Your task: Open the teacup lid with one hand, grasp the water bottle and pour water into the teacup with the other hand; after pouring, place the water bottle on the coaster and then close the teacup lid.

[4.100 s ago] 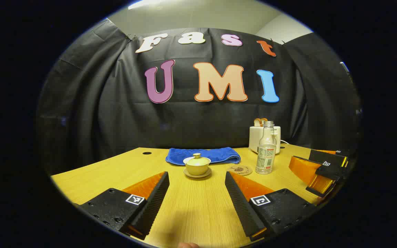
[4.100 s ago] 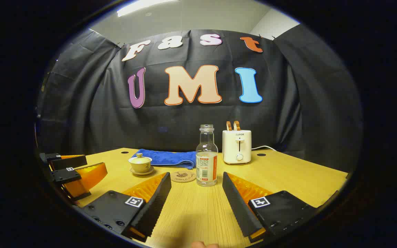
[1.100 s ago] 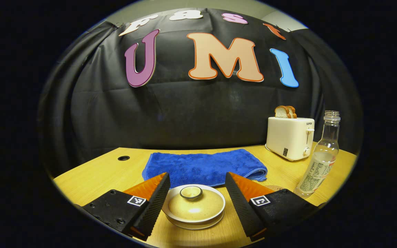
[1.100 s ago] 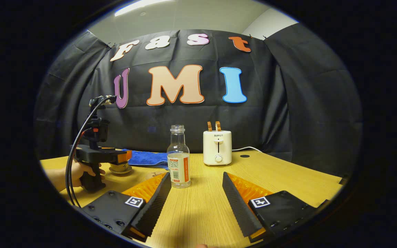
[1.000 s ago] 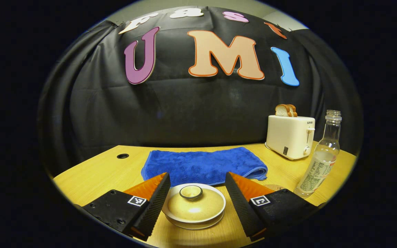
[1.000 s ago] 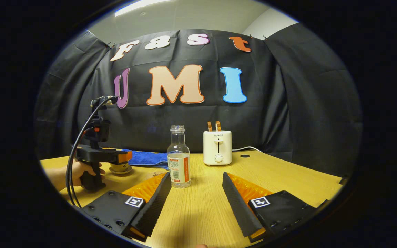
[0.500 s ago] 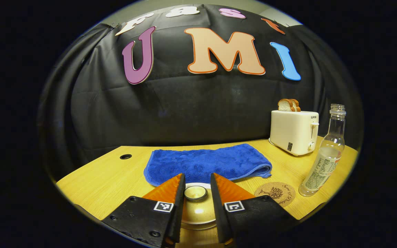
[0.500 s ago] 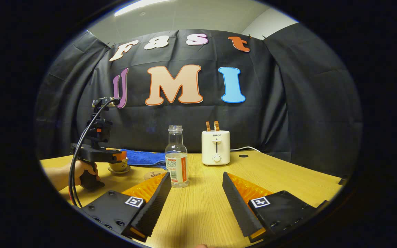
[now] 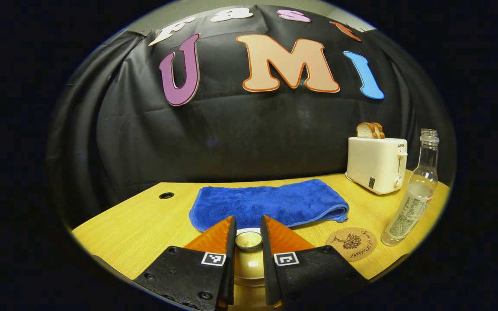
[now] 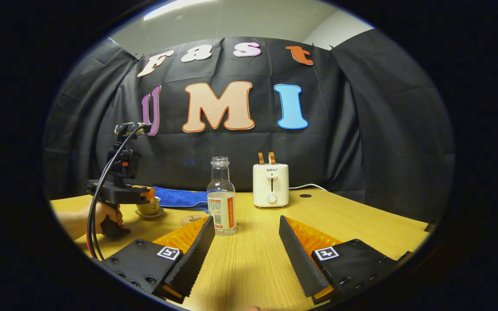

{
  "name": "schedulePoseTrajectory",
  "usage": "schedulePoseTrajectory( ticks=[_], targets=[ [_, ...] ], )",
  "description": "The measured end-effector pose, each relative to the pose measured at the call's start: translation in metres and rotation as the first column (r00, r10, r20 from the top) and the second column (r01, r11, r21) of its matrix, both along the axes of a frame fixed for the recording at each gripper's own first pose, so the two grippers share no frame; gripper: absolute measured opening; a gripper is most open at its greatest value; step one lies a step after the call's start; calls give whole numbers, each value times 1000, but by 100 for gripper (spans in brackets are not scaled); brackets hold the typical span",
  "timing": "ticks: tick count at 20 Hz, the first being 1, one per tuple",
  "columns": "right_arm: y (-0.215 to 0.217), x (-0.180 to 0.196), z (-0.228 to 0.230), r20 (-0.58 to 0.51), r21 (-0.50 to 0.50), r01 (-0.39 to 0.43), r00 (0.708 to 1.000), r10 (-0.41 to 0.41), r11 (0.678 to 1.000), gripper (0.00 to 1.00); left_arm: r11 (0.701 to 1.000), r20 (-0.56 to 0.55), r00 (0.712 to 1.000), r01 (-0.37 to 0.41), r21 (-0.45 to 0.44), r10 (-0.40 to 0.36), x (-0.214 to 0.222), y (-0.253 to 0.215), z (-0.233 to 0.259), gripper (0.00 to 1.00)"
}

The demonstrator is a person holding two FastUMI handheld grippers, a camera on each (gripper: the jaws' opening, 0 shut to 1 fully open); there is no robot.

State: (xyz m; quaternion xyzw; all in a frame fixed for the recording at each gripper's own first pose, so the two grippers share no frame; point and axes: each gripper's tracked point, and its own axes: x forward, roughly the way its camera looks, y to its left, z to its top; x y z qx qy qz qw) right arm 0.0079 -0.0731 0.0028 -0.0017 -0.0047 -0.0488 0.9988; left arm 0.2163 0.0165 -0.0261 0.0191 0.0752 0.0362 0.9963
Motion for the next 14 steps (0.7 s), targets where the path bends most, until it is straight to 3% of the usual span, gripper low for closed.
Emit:
schedulePoseTrajectory(
  ticks=[2,4,14],
  targets=[
    [0,0,0,0,0,0,1000,0,1000,98,1000,71,997,-7,-23,9,-4,5,11,26],
    [0,0,0,1,0,0,1000,0,1000,96,1000,146,989,2,-30,3,-6,4,22,24],
    [2,1,0,-1,-1,-12,1000,12,1000,95,999,136,991,14,-38,-8,-34,6,20,24]
  ],
)
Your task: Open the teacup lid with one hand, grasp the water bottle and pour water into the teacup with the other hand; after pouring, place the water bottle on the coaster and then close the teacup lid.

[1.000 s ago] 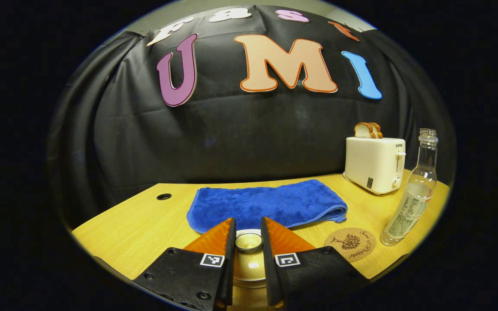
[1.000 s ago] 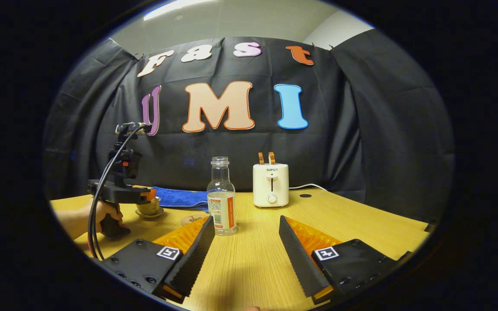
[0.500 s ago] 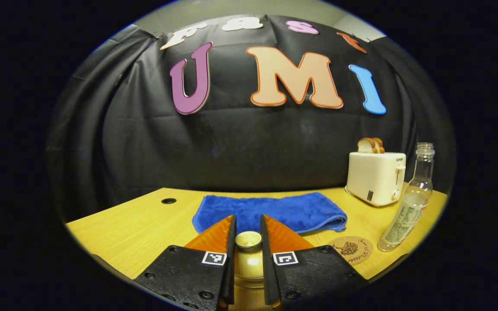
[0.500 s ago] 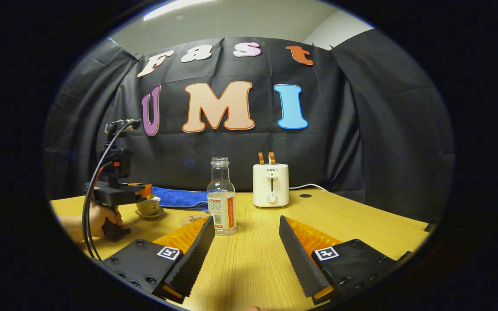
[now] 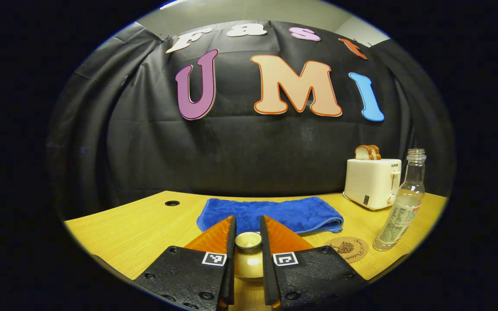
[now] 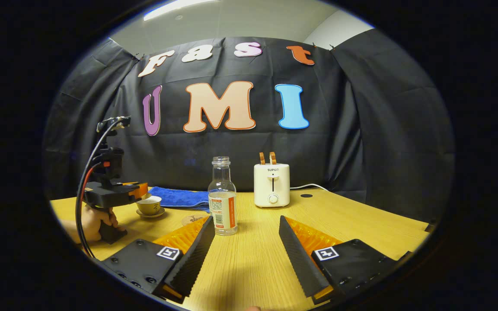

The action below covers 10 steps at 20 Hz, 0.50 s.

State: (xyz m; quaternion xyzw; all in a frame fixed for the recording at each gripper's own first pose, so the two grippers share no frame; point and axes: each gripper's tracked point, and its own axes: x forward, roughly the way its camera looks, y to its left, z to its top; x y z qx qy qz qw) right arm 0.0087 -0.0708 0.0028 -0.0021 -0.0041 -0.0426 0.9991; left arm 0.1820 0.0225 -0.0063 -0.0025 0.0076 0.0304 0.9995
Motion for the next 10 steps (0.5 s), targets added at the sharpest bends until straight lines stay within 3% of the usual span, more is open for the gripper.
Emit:
schedulePoseTrajectory(
  ticks=[2,3,10],
  targets=[
    [1,0,0,0,0,-4,1000,4,1000,94,1000,3,1000,10,0,-10,-19,4,2,24],
    [1,1,0,1,0,-2,1000,2,1000,99,1000,3,1000,19,5,-19,-30,8,2,24],
    [23,20,-4,-3,-3,-26,1000,26,1000,94,999,17,999,50,10,-50,-117,50,8,26]
  ],
)
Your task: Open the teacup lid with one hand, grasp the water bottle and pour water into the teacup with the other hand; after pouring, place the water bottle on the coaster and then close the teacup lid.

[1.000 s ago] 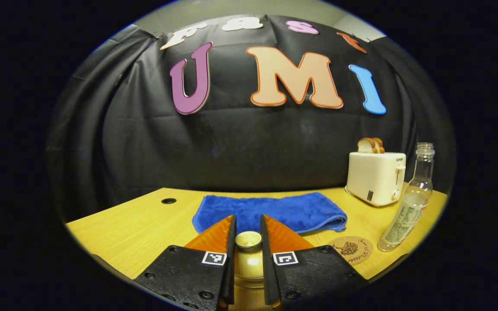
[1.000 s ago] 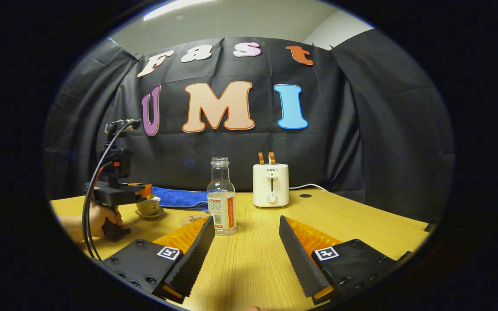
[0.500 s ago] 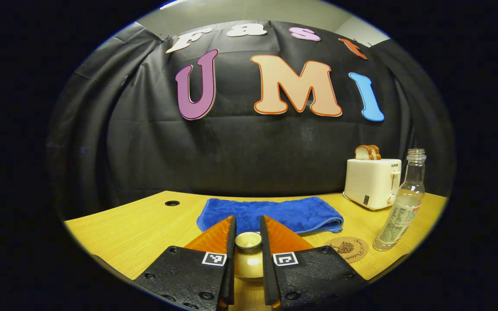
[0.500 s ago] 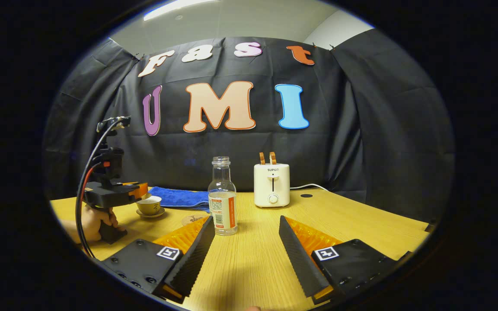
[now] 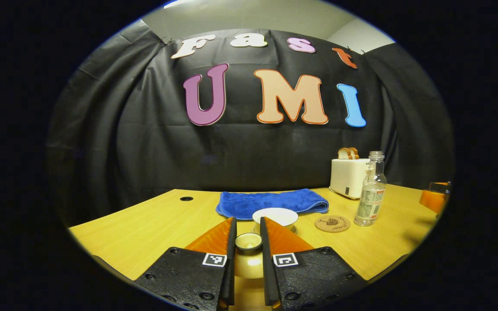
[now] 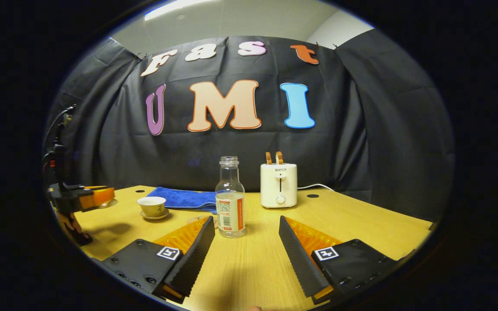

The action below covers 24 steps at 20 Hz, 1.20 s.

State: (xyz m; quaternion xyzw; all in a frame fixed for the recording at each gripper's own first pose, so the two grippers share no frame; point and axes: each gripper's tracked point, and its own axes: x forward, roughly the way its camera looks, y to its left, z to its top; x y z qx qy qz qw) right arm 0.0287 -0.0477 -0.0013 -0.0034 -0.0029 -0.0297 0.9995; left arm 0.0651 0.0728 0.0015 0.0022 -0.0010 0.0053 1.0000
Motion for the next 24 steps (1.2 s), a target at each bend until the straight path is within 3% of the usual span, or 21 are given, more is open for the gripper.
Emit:
schedulePoseTrajectory(
  ticks=[3,4,6,7,9,11,14,16,21,24],
  targets=[
    [13,17,-1,-1,0,4,1000,-4,1000,98,1000,0,1000,-2,-1,2,-23,21,-1,24],
    [18,24,-1,-4,0,2,1000,-2,1000,94,1000,1,1000,-9,-1,9,-29,29,-1,24],
    [24,39,-3,-3,1,0,1000,0,1000,99,1000,-2,1000,-22,-2,22,-36,40,-1,24],
    [26,49,-4,-7,1,6,1000,-6,1000,96,1000,-2,1000,-27,-1,27,-38,43,0,22],
    [28,63,-5,-6,2,12,1000,-12,1000,93,1000,-1,1000,-17,0,17,-43,42,-1,24],
    [29,77,-4,-3,2,20,1000,-20,1000,99,1000,-1,1000,-9,0,9,-45,41,-1,24],
    [31,97,-6,-7,2,22,1000,-22,1000,92,1000,-3,1000,8,0,-8,-47,38,-1,24],
    [28,112,-6,-1,0,39,999,-39,999,96,1000,-2,1000,13,0,-13,-47,38,-2,24],
    [28,149,-12,-24,5,56,998,-56,998,92,1000,-1,1000,16,-1,-16,-47,37,-2,24],
    [27,166,-13,-25,5,59,998,-59,998,96,1000,-2,1000,18,-1,-18,-47,37,-2,24]
  ],
)
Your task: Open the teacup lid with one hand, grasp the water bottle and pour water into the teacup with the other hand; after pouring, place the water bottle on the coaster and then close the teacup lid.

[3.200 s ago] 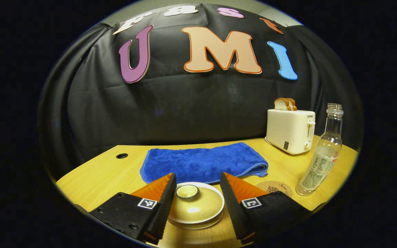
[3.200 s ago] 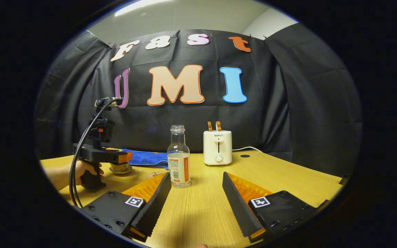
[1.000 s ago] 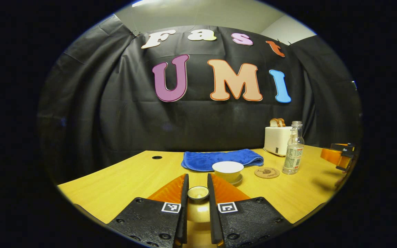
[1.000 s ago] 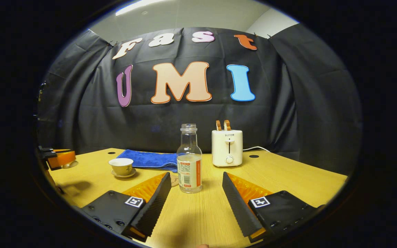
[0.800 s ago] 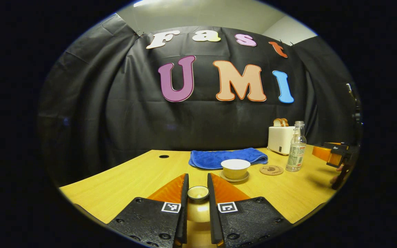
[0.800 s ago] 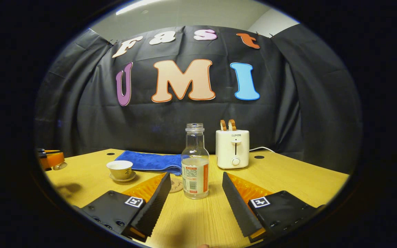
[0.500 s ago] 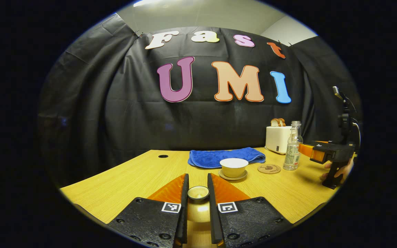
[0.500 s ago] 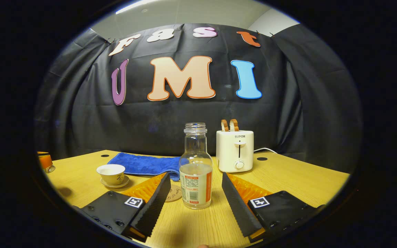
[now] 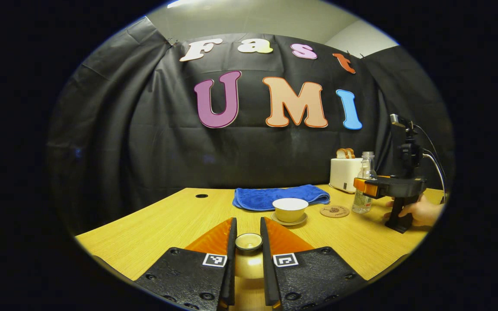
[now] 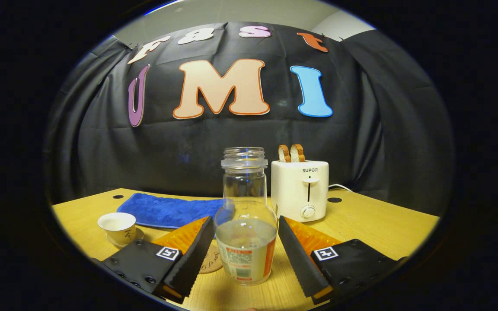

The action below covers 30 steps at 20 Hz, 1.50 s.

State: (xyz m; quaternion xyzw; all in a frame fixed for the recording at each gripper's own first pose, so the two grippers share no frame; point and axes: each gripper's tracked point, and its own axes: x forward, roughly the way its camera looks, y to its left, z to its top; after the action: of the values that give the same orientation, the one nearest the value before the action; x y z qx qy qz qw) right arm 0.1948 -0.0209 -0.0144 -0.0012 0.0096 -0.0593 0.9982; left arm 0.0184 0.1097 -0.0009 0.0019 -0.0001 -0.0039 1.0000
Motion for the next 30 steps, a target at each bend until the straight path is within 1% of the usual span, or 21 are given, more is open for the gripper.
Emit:
schedulePoseTrajectory(
  ticks=[1,2,3,4,5,6,7,10,14,17,19,21,24,26,28,30],
  targets=[
    [-2,5,-1,-3,-1,9,1000,-9,1000,93,1000,0,1000,3,0,-3,0,-1,0,24],
    [-1,8,0,0,0,3,1000,-3,1000,96,1000,1,1000,6,0,-6,0,-2,0,24],
    [-3,9,-1,-2,-5,15,1000,-15,1000,99,1000,0,1000,6,0,-6,0,-2,1,24],
    [-4,19,-6,-1,-4,12,1000,-12,1000,92,1000,0,1000,6,0,-6,-1,-1,0,24],
    [-4,8,-3,-9,-10,23,1000,-23,1000,86,1000,0,1000,6,0,-6,-1,-1,0,24],
    [-3,6,-3,-15,-10,21,1000,-21,1000,80,1000,0,1000,6,0,-6,0,-2,-1,24],
    [-3,6,-3,-14,-12,23,1000,-23,1000,80,1000,1,1000,6,1,-6,0,-2,0,24],
    [1,8,-2,-8,-12,16,1000,-16,1000,71,1000,-1,1000,19,-1,-19,-1,-5,-1,24],
    [8,11,-2,-19,-53,-9,1000,8,999,72,998,-1,998,60,-2,-60,0,-12,0,23],
    [18,15,-1,-54,-154,-39,998,31,987,72,996,0,996,85,-2,-85,0,-16,0,22],
    [26,15,3,-52,-266,-51,998,39,963,71,996,0,996,91,-3,-91,2,-17,0,22],
    [39,17,11,-42,-399,-65,998,52,915,72,996,0,996,89,-3,-89,4,-14,0,22],
    [67,17,22,-49,-544,-106,994,94,832,72,997,-2,997,78,-3,-78,10,-9,-1,22],
    [95,18,21,-71,-643,-150,988,137,751,71,997,-4,997,73,-4,-73,12,-6,-1,22],
    [121,20,6,-127,-731,-212,976,176,649,71,998,-5,998,67,-5,-67,11,-5,-2,22],
    [136,20,-14,-190,-792,-258,965,179,553,72,998,-5,998,63,-6,-63,12,-3,-2,22]
  ],
)
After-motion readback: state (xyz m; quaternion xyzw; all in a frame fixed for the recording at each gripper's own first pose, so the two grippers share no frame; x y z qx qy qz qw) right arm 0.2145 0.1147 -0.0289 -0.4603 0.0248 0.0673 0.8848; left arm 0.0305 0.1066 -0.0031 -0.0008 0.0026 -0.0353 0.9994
